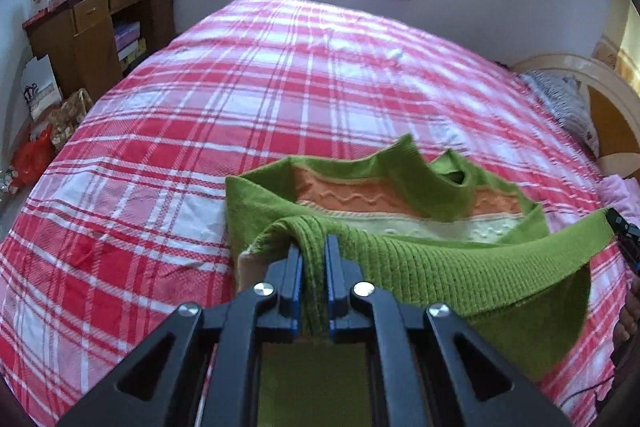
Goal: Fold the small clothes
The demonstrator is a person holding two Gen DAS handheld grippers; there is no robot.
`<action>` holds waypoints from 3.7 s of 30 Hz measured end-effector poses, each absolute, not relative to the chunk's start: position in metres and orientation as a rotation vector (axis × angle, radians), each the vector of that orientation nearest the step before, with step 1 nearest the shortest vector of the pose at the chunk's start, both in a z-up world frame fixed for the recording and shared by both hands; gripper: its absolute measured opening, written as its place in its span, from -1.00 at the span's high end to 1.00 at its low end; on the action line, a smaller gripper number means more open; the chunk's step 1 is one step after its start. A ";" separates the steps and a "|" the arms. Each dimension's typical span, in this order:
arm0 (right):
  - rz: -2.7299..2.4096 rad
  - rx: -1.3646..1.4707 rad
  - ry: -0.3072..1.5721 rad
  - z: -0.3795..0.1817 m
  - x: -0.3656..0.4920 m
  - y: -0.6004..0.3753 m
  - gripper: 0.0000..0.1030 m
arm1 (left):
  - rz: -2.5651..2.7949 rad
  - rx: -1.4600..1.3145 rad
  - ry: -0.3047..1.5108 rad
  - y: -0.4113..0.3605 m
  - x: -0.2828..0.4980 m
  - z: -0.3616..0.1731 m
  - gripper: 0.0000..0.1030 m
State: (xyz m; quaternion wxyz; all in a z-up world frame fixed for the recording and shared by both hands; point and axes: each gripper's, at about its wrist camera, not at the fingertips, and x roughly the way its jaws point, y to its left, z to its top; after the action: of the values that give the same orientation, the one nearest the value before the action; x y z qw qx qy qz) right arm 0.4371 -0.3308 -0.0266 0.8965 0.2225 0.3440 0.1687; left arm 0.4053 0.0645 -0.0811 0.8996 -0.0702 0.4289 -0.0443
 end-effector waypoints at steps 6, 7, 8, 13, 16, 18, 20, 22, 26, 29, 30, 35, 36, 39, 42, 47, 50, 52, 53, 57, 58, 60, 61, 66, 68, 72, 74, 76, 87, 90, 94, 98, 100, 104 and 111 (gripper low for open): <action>0.291 0.393 0.801 -0.061 0.494 -0.324 0.75 | -0.021 -0.175 0.930 0.079 0.426 -0.098 0.20; 0.281 0.389 0.815 -0.066 0.502 -0.325 0.26 | -0.002 -0.189 0.922 0.084 0.424 -0.096 -0.06; 0.254 0.384 0.819 -0.071 0.506 -0.328 -0.04 | 0.010 -0.201 0.896 0.089 0.419 -0.093 -0.11; 0.216 0.320 0.746 -0.074 0.492 -0.334 -0.31 | 0.018 -0.104 0.862 0.093 0.401 -0.089 -0.12; 0.202 0.331 0.745 -0.081 0.483 -0.340 -0.31 | -0.001 -0.008 0.860 0.080 0.399 -0.095 -0.21; 0.197 0.316 0.753 -0.086 0.478 -0.340 -0.31 | 0.000 0.071 0.849 0.065 0.401 -0.098 -0.26; 0.217 0.262 0.777 -0.090 0.478 -0.332 -0.31 | -0.001 0.160 0.848 0.049 0.405 -0.101 -0.26; 0.236 0.186 0.786 -0.090 0.479 -0.321 -0.31 | 0.005 0.232 0.849 0.037 0.412 -0.104 -0.26; 0.244 0.057 0.804 -0.086 0.488 -0.306 -0.19 | 0.042 0.336 0.837 0.027 0.432 -0.106 -0.20; 0.266 0.058 0.854 -0.094 0.502 -0.305 0.03 | 0.030 0.347 0.871 0.028 0.447 -0.114 0.29; 0.269 0.051 0.864 -0.097 0.505 -0.303 0.09 | 0.025 0.346 0.877 0.027 0.448 -0.116 0.53; 0.265 -0.029 0.851 -0.103 0.504 -0.290 0.92 | 0.028 0.317 0.787 0.031 0.437 -0.109 0.86; 0.267 -0.028 0.830 -0.099 0.501 -0.290 0.92 | 0.026 0.303 0.765 0.032 0.434 -0.105 0.86; 0.246 -0.024 0.755 -0.082 0.494 -0.293 0.93 | 0.035 0.216 0.723 0.045 0.430 -0.091 0.86; 0.222 -0.017 0.711 -0.070 0.496 -0.294 0.94 | 0.080 0.180 0.703 0.054 0.434 -0.088 0.95; 0.161 -0.032 0.786 -0.096 0.520 -0.291 0.93 | 0.135 0.172 0.783 0.062 0.458 -0.114 0.95; 0.161 -0.023 0.869 -0.115 0.528 -0.291 0.93 | 0.127 0.146 0.812 0.063 0.459 -0.121 0.89; 0.123 -0.033 0.825 -0.109 0.523 -0.294 0.52 | 0.088 0.137 0.803 0.061 0.453 -0.118 0.83; 0.109 -0.039 0.820 -0.105 0.521 -0.296 0.29 | 0.061 0.162 0.802 0.056 0.450 -0.116 0.74; 0.125 -0.031 0.786 -0.092 0.516 -0.299 -0.20 | 0.058 0.236 0.771 0.042 0.447 -0.105 -0.75; 0.122 -0.047 0.783 -0.091 0.517 -0.297 -0.20 | 0.053 0.244 0.764 0.040 0.449 -0.104 -0.74; 0.151 -0.077 0.783 -0.091 0.521 -0.290 -0.20 | 0.043 0.280 0.801 0.032 0.459 -0.110 -0.67; 0.162 -0.090 0.796 -0.093 0.524 -0.285 -0.20 | 0.041 0.281 0.810 0.030 0.462 -0.113 -0.48; 0.166 -0.176 0.865 -0.114 0.532 -0.269 0.70 | -0.019 0.310 0.859 0.021 0.465 -0.127 0.80; 0.159 -0.195 0.823 -0.108 0.526 -0.267 0.91 | -0.012 0.307 0.819 0.021 0.457 -0.122 0.90; 0.169 -0.191 0.758 -0.092 0.514 -0.267 0.93 | 0.010 0.230 0.740 0.037 0.446 -0.106 0.96; 0.164 -0.185 0.722 -0.083 0.511 -0.268 0.93 | 0.042 0.191 0.717 0.048 0.446 -0.099 0.97; 0.160 -0.169 0.691 -0.074 0.511 -0.269 0.94 | 0.057 0.154 0.710 0.058 0.450 -0.094 0.97; 0.151 -0.162 0.684 -0.085 0.511 -0.262 0.94 | 0.018 0.230 0.691 0.029 0.443 -0.102 -0.84; 0.151 -0.158 0.689 -0.087 0.511 -0.264 0.94 | 0.019 0.337 0.746 0.013 0.454 -0.118 -0.05; 0.159 -0.157 0.641 -0.077 0.502 -0.265 0.94 | 0.037 0.243 0.799 0.030 0.463 -0.122 0.87; 0.147 -0.166 0.571 -0.063 0.491 -0.267 0.94 | 0.052 0.165 0.678 0.046 0.443 -0.100 0.87; 0.130 -0.169 0.599 -0.069 0.498 -0.269 0.94 | 0.063 0.179 0.703 0.045 0.448 -0.106 0.87; 0.087 -0.190 0.812 -0.113 0.532 -0.269 0.93 | 0.117 0.237 0.807 0.037 0.468 -0.129 0.74; -0.020 -0.132 0.755 -0.087 0.506 -0.296 -0.07 | 0.150 0.270 0.676 0.037 0.431 -0.099 -0.39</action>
State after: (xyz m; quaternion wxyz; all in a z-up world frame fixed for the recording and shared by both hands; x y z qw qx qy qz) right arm 0.5061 -0.2958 -0.0872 0.9273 -0.0643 0.3685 -0.0099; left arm 0.4314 0.0368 -0.0993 0.9317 0.1321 0.3304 0.0732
